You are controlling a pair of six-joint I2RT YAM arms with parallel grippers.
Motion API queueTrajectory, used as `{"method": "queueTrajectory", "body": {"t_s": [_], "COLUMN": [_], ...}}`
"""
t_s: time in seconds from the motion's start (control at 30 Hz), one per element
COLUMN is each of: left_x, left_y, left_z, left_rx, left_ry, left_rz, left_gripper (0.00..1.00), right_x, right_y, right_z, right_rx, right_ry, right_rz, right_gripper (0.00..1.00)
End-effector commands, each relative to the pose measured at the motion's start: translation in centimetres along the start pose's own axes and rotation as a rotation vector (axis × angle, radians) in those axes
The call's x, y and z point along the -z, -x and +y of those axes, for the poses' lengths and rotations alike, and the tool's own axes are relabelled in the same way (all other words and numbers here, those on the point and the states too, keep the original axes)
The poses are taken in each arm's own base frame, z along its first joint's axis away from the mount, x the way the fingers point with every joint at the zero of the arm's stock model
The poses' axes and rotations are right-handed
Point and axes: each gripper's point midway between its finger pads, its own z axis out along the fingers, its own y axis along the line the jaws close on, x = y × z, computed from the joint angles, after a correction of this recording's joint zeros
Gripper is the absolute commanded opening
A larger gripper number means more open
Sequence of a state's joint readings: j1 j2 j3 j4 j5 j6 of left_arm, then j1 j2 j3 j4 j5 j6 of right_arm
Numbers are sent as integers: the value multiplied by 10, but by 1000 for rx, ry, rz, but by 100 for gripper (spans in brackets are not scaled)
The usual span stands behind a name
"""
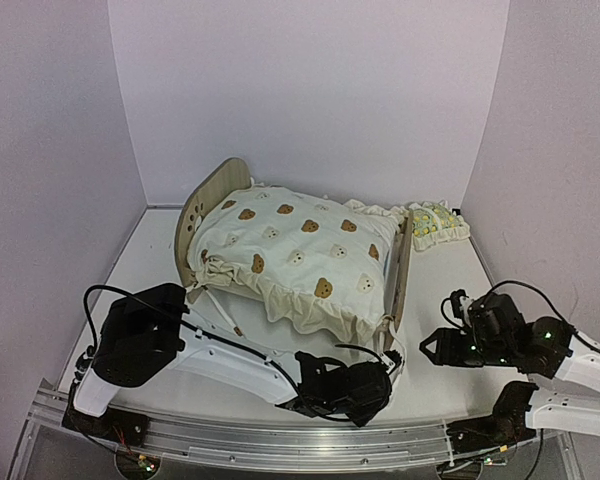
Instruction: Set up the pet bed
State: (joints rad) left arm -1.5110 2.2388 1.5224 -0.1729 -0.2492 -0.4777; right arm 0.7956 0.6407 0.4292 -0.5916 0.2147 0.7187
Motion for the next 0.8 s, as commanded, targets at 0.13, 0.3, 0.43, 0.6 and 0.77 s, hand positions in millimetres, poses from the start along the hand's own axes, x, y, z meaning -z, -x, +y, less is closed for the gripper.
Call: {"method": "queueTrajectory", "body": {"t_s": [0.13, 0.3, 0.43, 0.6, 0.77], "left_x": [31, 34, 39, 38, 38], "left_y": [43, 66, 89, 105, 113], "left_z": [-34, -29, -26, -18, -14], "left_rx": [-46, -29, -26, -33, -33], "left_ry": [-136, -179, -222, -222, -231], "left_rz": [-60, -87, -118, -129, -135], "left_gripper": [0, 0, 0, 0, 0], "right_x": [-12, -23, -35, -47, -55], "right_y": [21, 23, 23, 15, 2], "right_z": [-1, -6, -2, 16, 26], "right_rx": [42, 40, 46, 75, 100], "right_ry": [-16, -41, -22, 78, 132], "right_rz": [-135, -167, -176, -140, -73], "right_gripper": [53, 47, 45, 44, 43]}}
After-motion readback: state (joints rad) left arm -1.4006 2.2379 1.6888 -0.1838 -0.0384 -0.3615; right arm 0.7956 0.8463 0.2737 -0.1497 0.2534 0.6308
